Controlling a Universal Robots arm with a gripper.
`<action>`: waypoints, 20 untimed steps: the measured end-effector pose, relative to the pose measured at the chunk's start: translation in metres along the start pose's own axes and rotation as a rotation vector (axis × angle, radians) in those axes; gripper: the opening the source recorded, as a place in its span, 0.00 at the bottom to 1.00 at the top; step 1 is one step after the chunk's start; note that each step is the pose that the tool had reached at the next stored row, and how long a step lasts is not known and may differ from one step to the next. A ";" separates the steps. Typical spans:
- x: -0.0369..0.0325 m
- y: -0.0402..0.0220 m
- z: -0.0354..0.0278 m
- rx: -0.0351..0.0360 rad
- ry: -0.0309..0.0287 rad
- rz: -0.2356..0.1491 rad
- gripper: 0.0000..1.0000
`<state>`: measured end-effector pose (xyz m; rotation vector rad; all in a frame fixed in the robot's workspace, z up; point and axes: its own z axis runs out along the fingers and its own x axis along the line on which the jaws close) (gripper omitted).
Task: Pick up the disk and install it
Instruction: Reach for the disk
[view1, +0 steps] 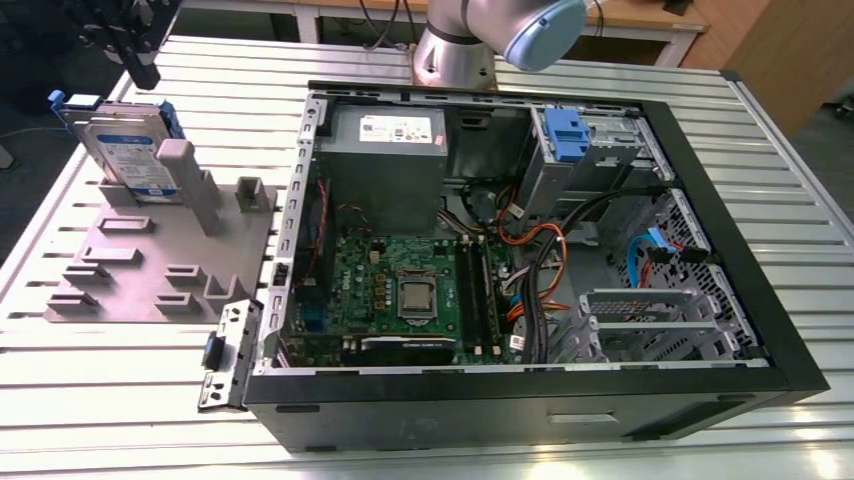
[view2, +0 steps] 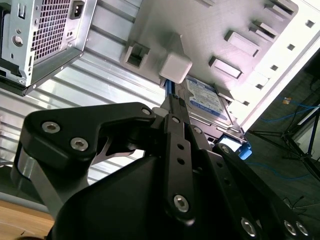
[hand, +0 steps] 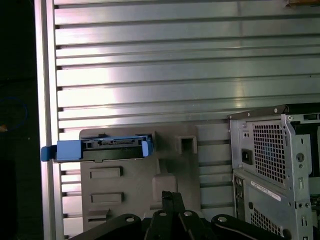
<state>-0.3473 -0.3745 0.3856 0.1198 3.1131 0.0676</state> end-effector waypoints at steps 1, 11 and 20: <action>0.0006 0.0004 0.0003 0.0001 0.0001 0.000 0.11; 0.0258 0.0007 0.0024 0.0000 0.0001 0.000 0.11; 0.0396 0.0001 0.0036 0.0000 0.0001 0.000 0.11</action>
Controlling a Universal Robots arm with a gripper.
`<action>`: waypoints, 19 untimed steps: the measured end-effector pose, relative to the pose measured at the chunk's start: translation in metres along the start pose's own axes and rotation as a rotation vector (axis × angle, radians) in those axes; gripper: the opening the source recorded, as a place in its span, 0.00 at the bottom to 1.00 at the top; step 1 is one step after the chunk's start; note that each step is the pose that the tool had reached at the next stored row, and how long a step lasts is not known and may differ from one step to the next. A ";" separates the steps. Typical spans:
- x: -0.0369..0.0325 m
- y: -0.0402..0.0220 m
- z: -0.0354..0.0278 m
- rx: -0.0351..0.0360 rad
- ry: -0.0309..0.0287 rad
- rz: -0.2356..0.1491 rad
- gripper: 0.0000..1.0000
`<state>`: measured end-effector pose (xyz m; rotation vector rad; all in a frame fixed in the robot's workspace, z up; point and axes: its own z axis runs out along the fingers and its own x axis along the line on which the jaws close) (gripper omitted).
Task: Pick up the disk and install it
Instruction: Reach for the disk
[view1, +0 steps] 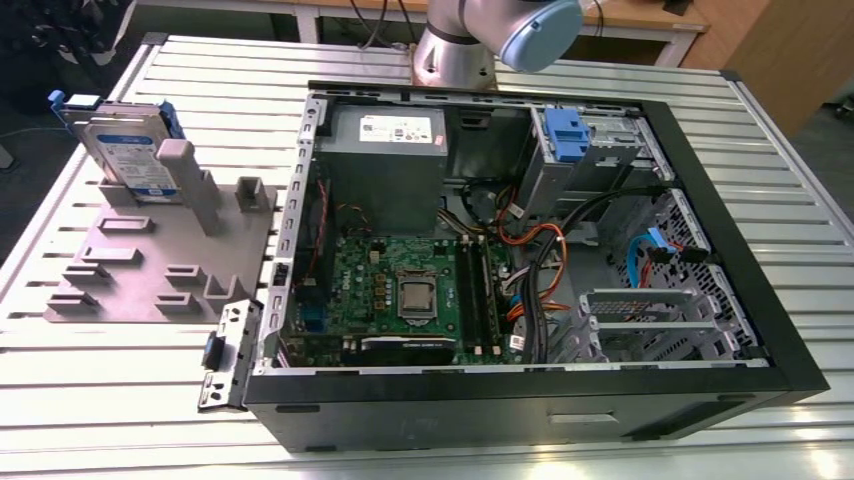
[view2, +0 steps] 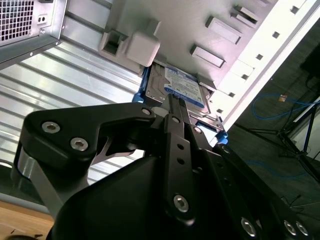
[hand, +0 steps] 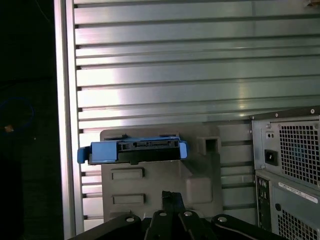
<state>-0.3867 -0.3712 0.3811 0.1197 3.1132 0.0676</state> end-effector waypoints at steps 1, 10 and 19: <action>0.0001 0.0000 0.0000 0.0000 0.0000 0.000 0.11; 0.0009 -0.0001 0.0000 0.0001 0.0000 0.000 0.11; 0.0137 0.0003 0.0001 0.0000 0.0000 0.000 0.11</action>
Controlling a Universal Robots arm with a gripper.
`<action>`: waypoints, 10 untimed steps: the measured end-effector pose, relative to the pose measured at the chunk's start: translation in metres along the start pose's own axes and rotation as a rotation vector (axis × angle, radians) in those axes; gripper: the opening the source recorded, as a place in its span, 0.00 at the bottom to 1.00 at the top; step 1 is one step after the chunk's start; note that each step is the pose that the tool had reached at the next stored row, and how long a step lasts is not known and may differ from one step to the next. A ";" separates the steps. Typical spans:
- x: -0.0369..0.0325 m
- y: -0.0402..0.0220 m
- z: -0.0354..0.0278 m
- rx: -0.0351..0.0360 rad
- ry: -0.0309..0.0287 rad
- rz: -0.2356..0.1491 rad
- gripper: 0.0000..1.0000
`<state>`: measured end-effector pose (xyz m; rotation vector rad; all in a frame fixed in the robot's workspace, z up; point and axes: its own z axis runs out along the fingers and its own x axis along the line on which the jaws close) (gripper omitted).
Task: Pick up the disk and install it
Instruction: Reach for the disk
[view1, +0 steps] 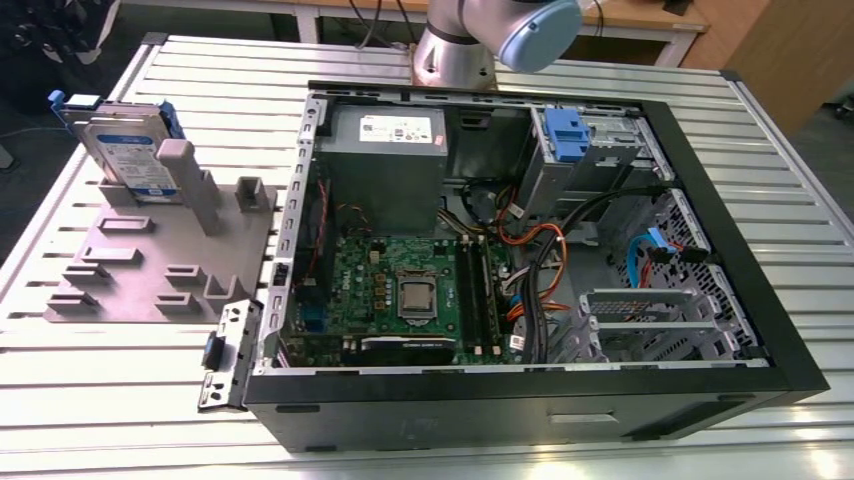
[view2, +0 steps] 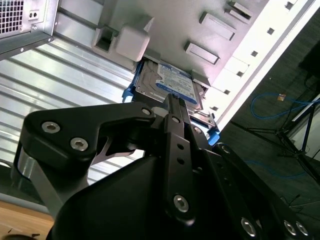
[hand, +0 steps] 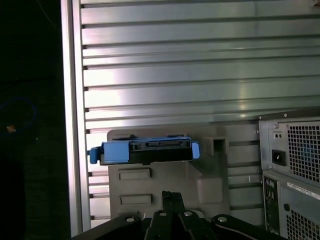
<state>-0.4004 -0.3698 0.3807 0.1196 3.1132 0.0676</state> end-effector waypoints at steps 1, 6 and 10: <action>0.0015 0.0007 0.0001 0.0000 0.0000 0.000 0.11; 0.0107 0.0018 0.0003 0.0001 0.0001 0.000 0.11; 0.0115 0.0017 0.0004 0.0000 0.0001 0.000 0.11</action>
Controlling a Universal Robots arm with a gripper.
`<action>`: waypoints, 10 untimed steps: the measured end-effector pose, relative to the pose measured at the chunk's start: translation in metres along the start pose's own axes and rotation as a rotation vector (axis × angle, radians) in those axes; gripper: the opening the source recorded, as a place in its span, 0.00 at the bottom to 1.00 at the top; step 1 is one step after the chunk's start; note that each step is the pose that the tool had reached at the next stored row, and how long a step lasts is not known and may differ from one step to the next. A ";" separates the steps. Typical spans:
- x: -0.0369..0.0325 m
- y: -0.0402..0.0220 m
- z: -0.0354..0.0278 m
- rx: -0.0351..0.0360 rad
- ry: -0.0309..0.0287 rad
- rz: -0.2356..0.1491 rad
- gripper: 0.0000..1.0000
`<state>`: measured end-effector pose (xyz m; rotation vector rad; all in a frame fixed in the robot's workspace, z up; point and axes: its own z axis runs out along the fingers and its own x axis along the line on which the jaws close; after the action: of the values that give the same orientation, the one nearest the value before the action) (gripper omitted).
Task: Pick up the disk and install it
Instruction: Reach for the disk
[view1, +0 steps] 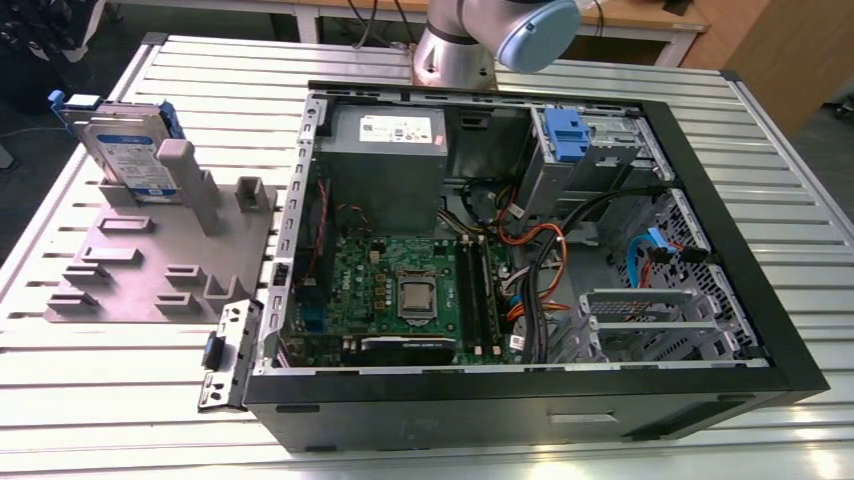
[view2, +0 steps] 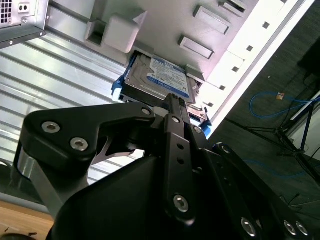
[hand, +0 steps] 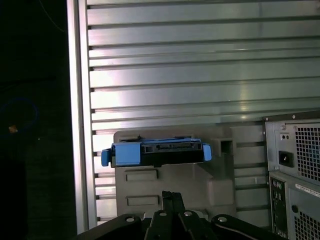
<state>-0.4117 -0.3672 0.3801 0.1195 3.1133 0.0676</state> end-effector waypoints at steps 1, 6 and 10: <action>0.0000 0.0000 0.0000 0.0001 0.0000 0.000 0.11; 0.0002 0.0000 0.0000 0.0000 0.0000 0.000 0.11; 0.0025 0.0006 0.0010 0.0001 0.0000 0.000 0.11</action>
<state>-0.4142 -0.3663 0.3790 0.1199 3.1133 0.0675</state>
